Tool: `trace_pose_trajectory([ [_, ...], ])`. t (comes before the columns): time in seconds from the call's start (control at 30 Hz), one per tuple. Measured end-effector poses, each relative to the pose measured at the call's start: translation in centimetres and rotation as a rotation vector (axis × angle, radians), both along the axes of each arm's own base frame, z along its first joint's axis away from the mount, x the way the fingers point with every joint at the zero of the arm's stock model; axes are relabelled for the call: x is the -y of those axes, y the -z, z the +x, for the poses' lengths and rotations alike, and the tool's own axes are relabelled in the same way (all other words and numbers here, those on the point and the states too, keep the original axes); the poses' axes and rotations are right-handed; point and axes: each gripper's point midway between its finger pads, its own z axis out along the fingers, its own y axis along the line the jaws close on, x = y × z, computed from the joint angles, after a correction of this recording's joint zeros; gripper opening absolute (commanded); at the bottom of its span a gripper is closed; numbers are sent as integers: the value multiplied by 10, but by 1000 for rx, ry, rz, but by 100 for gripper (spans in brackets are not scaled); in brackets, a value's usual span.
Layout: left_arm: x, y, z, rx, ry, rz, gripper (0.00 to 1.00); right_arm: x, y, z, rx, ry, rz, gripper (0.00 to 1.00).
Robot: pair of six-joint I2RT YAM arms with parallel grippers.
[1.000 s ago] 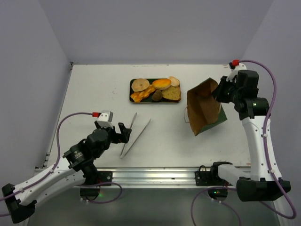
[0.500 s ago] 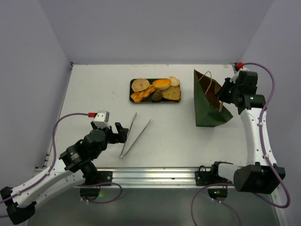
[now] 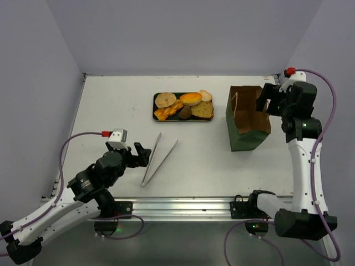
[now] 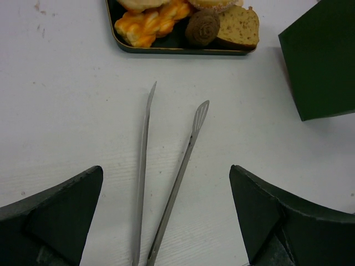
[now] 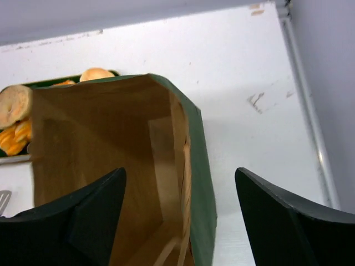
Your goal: Take the fake bread out of the paper bag
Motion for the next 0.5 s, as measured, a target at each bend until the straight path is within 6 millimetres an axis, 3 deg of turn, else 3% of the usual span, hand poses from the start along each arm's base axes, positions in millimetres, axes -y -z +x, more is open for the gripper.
trace_pose_trajectory([
  [0.13, 1, -14, 1, 21, 1, -23, 100, 6, -35, -5, 96, 4, -62, 99],
  [0.4, -1, -43, 0, 64, 6, -48, 100, 22, -88, -33, 244, 73, -173, 99],
  [0.5, -3, -48, -1, 72, 5, -49, 100, 24, -97, -48, 272, 87, -199, 99],
])
